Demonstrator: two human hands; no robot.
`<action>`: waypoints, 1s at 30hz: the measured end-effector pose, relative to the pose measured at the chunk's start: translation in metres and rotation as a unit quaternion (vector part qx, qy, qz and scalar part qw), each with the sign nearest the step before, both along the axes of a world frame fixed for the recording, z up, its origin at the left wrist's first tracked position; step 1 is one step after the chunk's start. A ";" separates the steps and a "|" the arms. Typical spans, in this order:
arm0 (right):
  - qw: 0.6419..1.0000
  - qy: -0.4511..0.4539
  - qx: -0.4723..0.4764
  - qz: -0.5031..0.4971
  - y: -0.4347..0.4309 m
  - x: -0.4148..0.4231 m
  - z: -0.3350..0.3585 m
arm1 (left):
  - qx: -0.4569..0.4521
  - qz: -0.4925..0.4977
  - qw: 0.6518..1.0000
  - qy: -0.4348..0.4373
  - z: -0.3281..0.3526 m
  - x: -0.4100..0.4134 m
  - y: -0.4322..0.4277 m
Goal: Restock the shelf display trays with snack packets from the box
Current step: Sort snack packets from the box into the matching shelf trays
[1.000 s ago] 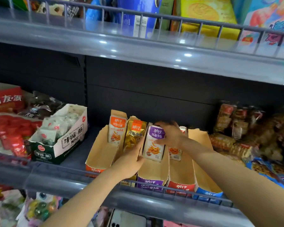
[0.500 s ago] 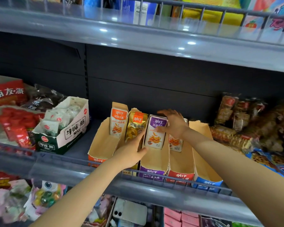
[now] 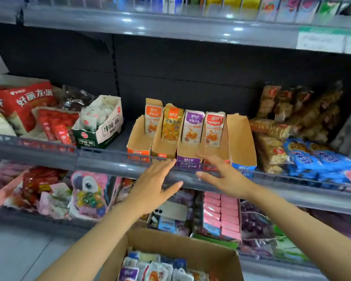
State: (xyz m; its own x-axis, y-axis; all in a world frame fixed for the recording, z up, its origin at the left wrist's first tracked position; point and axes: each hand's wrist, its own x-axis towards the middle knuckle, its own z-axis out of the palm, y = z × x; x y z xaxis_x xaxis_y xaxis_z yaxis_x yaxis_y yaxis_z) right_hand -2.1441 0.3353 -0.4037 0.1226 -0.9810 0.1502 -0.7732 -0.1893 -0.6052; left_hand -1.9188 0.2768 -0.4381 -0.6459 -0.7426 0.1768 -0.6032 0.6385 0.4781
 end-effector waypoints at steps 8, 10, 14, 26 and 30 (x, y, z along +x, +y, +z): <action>0.982 -0.005 0.189 0.009 0.089 0.027 -0.135 | 0.056 0.028 0.985 -0.162 -0.114 0.048 0.065; 0.972 -0.007 0.236 0.003 0.099 0.031 -0.169 | 0.129 0.031 0.975 -0.177 -0.136 0.052 0.075; 0.932 -0.101 0.343 -0.050 0.111 0.045 -0.225 | 0.251 0.045 0.952 -0.171 -0.184 0.055 0.085; 0.869 -0.100 0.480 -0.062 0.139 0.079 -0.324 | 0.328 0.018 0.914 -0.239 -0.258 0.057 0.098; 0.882 -0.148 0.439 -0.088 0.142 0.077 -0.328 | 0.287 0.013 0.924 -0.251 -0.264 0.059 0.094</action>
